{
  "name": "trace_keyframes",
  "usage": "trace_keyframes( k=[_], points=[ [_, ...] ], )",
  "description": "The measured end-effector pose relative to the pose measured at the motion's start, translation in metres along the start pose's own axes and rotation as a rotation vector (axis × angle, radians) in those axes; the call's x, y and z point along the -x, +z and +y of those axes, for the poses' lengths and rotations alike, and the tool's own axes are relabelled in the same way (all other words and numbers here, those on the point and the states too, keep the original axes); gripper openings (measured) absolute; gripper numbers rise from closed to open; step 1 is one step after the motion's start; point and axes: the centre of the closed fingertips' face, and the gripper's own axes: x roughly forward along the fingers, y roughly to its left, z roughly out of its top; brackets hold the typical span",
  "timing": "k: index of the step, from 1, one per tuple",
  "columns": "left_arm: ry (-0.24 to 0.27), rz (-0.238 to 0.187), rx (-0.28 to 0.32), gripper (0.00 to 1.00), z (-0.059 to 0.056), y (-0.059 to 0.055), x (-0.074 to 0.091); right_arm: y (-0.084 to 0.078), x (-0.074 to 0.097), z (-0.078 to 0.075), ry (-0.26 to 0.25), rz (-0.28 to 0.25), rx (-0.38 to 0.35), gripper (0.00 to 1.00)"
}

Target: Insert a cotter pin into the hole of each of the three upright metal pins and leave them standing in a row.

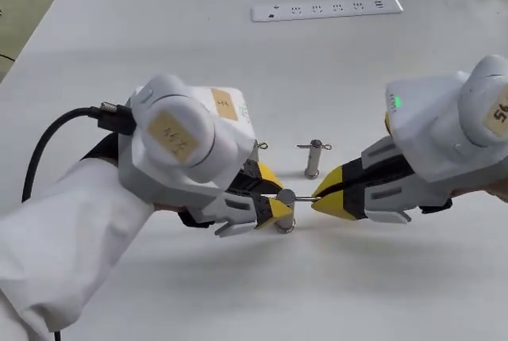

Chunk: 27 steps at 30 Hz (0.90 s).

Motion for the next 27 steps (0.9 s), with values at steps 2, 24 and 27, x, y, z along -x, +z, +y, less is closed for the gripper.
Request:
trace_keyframes(
  k=[2, 24, 27],
  points=[
    [-0.001, 0.002, -0.002, 0.10, 0.0003, 0.0000, -0.0003, 0.0031, -0.0023, 0.0009, 0.009, 0.000, 0.015, 0.00],
    [0.004, -0.014, -0.008, 0.10, 0.0022, 0.0027, -0.0035, 0.0102, -0.0061, 0.0020, 0.036, 0.021, 0.096, 0.00],
    [0.008, -0.043, 0.001, 0.23, 0.0028, 0.0079, 0.0001, 0.0067, -0.0040, -0.0022, 0.006, 0.029, 0.089, 0.16]
  ],
)
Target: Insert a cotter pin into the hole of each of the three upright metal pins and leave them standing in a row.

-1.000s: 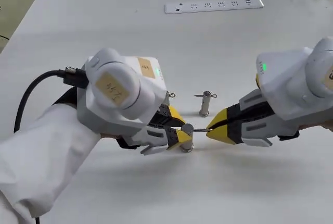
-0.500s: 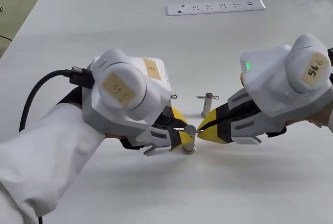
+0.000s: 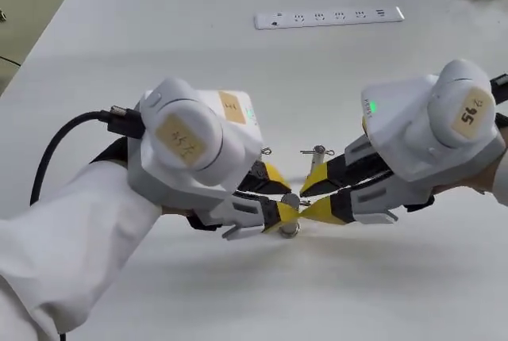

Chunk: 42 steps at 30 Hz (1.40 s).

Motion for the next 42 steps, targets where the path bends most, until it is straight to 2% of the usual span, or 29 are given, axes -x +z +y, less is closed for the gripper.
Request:
trace_keyframes(
  k=[1, 3, 4, 5, 6, 8, 12, 14, 15, 19, 24, 28, 33, 42],
  points=[
    [0.000, -0.003, -0.006, 0.30, -0.001, 0.001, 0.002, 0.000, 0.000, 0.000, -0.003, -0.006, -0.007, 0.21],
    [-0.004, -0.009, -0.005, 0.41, -0.002, 0.001, 0.005, 0.002, 0.002, 0.002, 0.004, -0.024, -0.027, 0.20],
    [-0.003, -0.019, -0.002, 0.43, -0.002, 0.001, 0.008, 0.002, 0.003, 0.004, 0.004, -0.030, -0.035, 0.18],
    [-0.004, -0.039, 0.015, 0.46, -0.003, 0.002, 0.010, 0.002, 0.003, 0.004, 0.003, -0.031, -0.038, 0.18],
    [-0.018, -0.093, 0.073, 0.50, -0.007, 0.008, 0.012, 0.002, 0.003, 0.006, 0.003, -0.031, -0.041, 0.18],
    [-0.043, -0.135, 0.119, 0.60, -0.014, 0.010, 0.017, 0.003, 0.002, 0.008, 0.003, -0.042, -0.056, 0.19],
    [-0.033, -0.153, 0.125, 0.74, -0.020, 0.001, 0.026, 0.007, 0.000, 0.012, 0.009, -0.064, -0.075, 0.19],
    [0.004, -0.175, 0.166, 0.80, -0.018, -0.003, 0.028, 0.010, -0.002, 0.013, 0.011, -0.068, -0.078, 0.19],
    [0.009, -0.183, 0.207, 0.83, -0.018, -0.007, 0.029, 0.011, -0.003, 0.014, 0.012, -0.069, -0.079, 0.19],
    [0.010, -0.187, 0.254, 0.97, -0.023, -0.019, 0.029, 0.013, -0.008, 0.016, 0.024, -0.066, -0.079, 0.19],
    [0.008, -0.212, 0.297, 0.99, -0.033, -0.024, 0.029, 0.015, -0.014, 0.017, 0.030, -0.065, -0.083, 0.18],
    [0.034, -0.202, 0.308, 0.99, -0.036, -0.030, 0.028, 0.015, -0.020, 0.015, 0.023, -0.050, -0.077, 0.15],
    [0.046, -0.234, 0.350, 0.99, -0.040, -0.029, 0.030, 0.014, -0.024, 0.015, 0.027, -0.043, -0.078, 0.14],
    [0.040, -0.219, 0.346, 0.99, -0.040, -0.033, 0.031, 0.013, -0.027, 0.012, 0.021, -0.033, -0.088, 0.09]
  ],
)
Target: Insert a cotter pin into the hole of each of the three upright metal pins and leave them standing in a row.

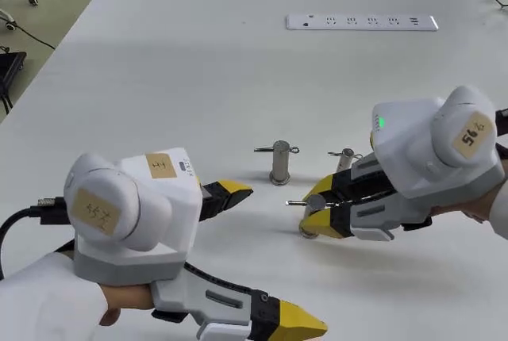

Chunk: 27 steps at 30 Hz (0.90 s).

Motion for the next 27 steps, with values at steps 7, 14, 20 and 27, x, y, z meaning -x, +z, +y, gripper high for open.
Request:
trace_keyframes(
  k=[7, 14, 20, 27],
  points=[
    [0.019, 0.025, 0.004, 0.99, 0.005, -0.004, -0.001, 0.000, 0.000, 0.003, 0.015, 0.015, 0.022, 0.09],
    [0.034, 0.030, -0.003, 0.98, 0.007, -0.002, 0.001, -0.002, 0.004, 0.007, 0.016, 0.008, 0.040, 0.08],
    [0.040, 0.035, 0.003, 0.98, 0.010, -0.003, 0.003, -0.005, 0.032, -0.004, -0.013, -0.038, 0.011, 0.08],
    [0.054, 0.019, 0.010, 0.98, 0.013, 0.001, 0.005, -0.034, 0.064, -0.033, -0.075, 0.019, 0.036, 0.08]
  ],
)
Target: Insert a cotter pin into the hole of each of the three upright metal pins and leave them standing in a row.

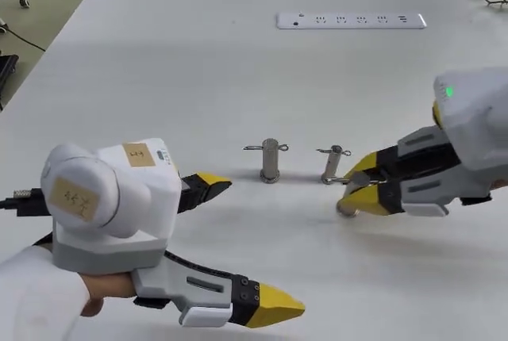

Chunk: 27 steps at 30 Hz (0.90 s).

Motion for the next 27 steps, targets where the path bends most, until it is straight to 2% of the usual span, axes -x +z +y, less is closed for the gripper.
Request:
trace_keyframes(
  k=[3, 5, 7, 12, 19, 23, 24, 25, 27],
  points=[
    [0.005, 0.012, 0.004, 0.98, 0.001, -0.003, 0.001, -0.010, 0.009, -0.011, -0.027, 0.005, -0.025, 0.08],
    [0.013, 0.027, 0.011, 0.98, 0.003, -0.007, 0.002, -0.019, 0.016, -0.024, -0.041, 0.008, -0.031, 0.08],
    [0.014, 0.031, 0.017, 0.98, 0.004, -0.009, 0.002, -0.022, 0.019, -0.027, -0.044, 0.012, -0.016, 0.08],
    [0.020, 0.032, 0.029, 0.98, 0.005, -0.009, 0.004, -0.029, 0.022, -0.038, -0.036, 0.005, -0.032, 0.08],
    [0.027, 0.038, 0.045, 0.97, 0.004, -0.012, 0.006, -0.029, 0.019, -0.046, -0.020, -0.007, -0.041, 0.08],
    [0.044, 0.021, 0.066, 0.98, 0.006, -0.008, 0.008, -0.030, 0.014, -0.046, -0.006, -0.002, -0.033, 0.08],
    [0.051, 0.006, 0.078, 0.99, 0.007, -0.005, 0.008, -0.031, 0.013, -0.047, -0.005, 0.004, -0.028, 0.08],
    [0.048, -0.030, 0.110, 0.99, 0.007, 0.001, 0.009, -0.030, 0.012, -0.047, -0.005, 0.004, -0.032, 0.08],
    [0.046, -0.050, 0.129, 0.98, 0.007, 0.003, 0.010, -0.029, 0.011, -0.047, 0.003, 0.000, -0.026, 0.08]
  ],
)
